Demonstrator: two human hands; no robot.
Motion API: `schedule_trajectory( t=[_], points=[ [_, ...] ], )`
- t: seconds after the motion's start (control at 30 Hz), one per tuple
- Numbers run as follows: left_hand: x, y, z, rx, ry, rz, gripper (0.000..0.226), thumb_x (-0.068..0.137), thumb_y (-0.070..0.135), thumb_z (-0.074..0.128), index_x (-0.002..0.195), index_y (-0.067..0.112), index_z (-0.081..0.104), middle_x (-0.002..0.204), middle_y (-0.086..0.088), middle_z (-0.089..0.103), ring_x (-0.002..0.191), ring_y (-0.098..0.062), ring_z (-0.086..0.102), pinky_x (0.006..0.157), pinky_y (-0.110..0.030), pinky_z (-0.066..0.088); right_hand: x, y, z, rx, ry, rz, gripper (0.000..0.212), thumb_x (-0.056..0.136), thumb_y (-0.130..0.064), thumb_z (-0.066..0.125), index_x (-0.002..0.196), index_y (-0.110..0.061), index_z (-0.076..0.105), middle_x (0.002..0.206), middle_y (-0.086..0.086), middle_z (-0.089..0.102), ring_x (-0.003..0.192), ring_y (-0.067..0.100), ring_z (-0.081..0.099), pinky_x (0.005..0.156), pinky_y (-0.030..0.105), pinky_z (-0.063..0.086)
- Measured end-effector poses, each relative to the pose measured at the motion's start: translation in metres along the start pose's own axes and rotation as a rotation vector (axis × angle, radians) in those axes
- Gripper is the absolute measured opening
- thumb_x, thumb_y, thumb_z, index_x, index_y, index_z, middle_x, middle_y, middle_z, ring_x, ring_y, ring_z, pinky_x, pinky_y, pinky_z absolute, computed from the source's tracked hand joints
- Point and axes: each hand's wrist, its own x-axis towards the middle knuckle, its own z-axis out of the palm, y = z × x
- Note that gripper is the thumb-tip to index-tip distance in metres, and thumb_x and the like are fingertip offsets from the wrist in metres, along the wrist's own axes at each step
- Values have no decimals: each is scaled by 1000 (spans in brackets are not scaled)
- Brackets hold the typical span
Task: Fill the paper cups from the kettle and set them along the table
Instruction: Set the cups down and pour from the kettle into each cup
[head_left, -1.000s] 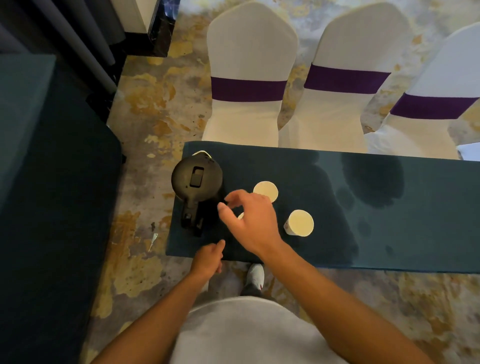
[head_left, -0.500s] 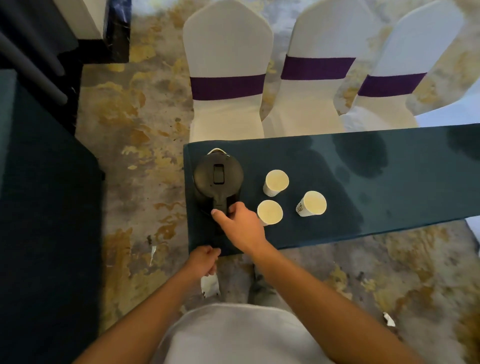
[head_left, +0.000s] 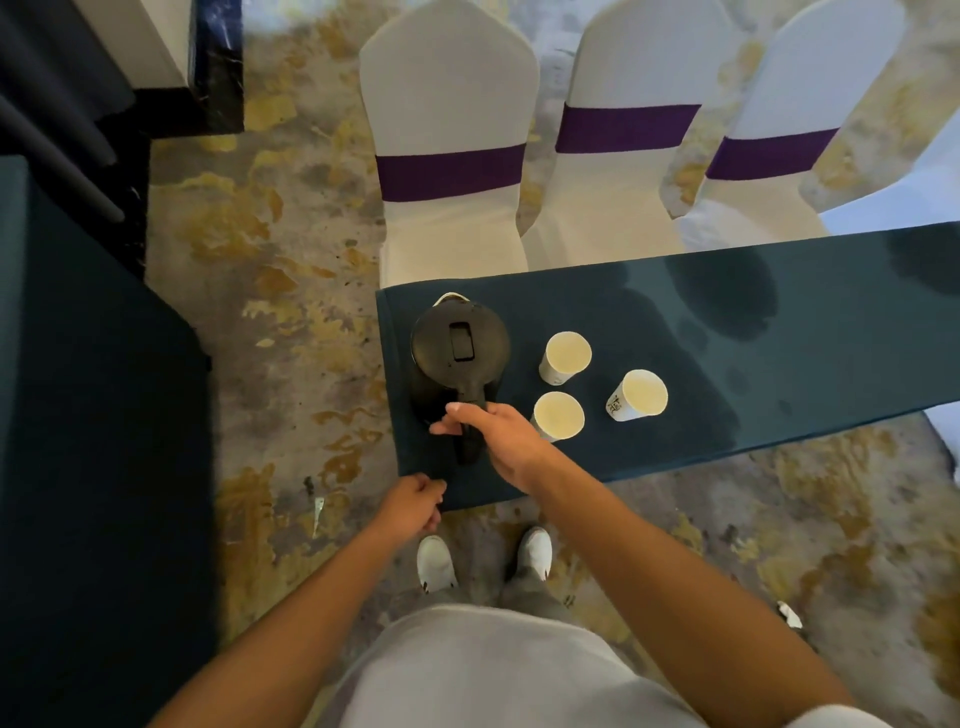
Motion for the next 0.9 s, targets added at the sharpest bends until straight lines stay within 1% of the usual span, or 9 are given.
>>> schedule_trajectory(
  t=[0.07,0.17,0.27,0.37,0.43,0.5,0.6,0.7,0.9],
  points=[
    [-2,-3,-2,0,15,5,26,105,19,49,82,7,54,67,-8,58,56,-18,53,56,-27,44,-4,-1,-7,62,-15,-38,26,101,-29,61,90,-12,77,103,7,82,118,20,68,121,43,22],
    [-2,-6,-3,9,93,47,20,104,18,49,98,4,61,85,-7,61,75,-19,58,69,-30,48,-16,0,-13,89,-72,-102,32,101,-28,60,80,-14,79,101,14,80,108,22,73,116,42,35],
    [-1,-6,-5,-6,151,64,20,105,18,47,105,6,62,93,-7,63,75,-17,59,60,-24,44,-34,-2,-20,61,-77,-174,32,95,-37,63,72,-19,78,89,10,79,97,24,73,115,49,42],
    [4,-7,-5,-19,195,44,18,104,19,48,105,9,63,99,-10,66,74,-18,61,61,-29,45,-57,-4,-33,-28,-84,-233,35,94,-47,61,72,-22,74,83,3,77,98,24,71,117,57,37],
    [6,-6,-4,-44,207,45,17,104,19,48,100,12,63,98,-10,67,74,-20,61,63,-31,46,-74,-4,-44,-95,-101,-253,38,96,-50,59,74,-22,71,87,4,78,103,28,70,116,55,37],
    [6,-2,-1,-49,230,57,19,104,20,47,93,16,62,94,-7,67,74,-20,62,65,-33,48,-91,-3,-54,-111,-122,-272,39,96,-52,59,74,-21,69,88,8,78,104,34,70,110,49,44],
    [5,7,7,-67,261,88,21,104,21,46,91,19,62,93,-3,67,74,-20,63,69,-35,49,-113,0,-73,-103,-155,-315,42,97,-51,59,74,-16,65,81,11,73,95,40,68,103,51,50],
    [5,19,20,-82,279,116,24,105,20,45,88,20,61,91,-2,67,71,-19,62,67,-35,50,-130,4,-98,-135,-212,-344,51,96,-52,61,72,-8,60,71,9,63,73,31,58,89,48,50],
    [-4,43,58,-69,345,186,24,104,24,45,88,22,63,93,-4,69,80,-23,67,77,-43,57,-159,19,-151,-217,-233,-352,50,98,-48,57,68,-7,59,64,6,60,64,19,57,79,36,49]
  ],
)
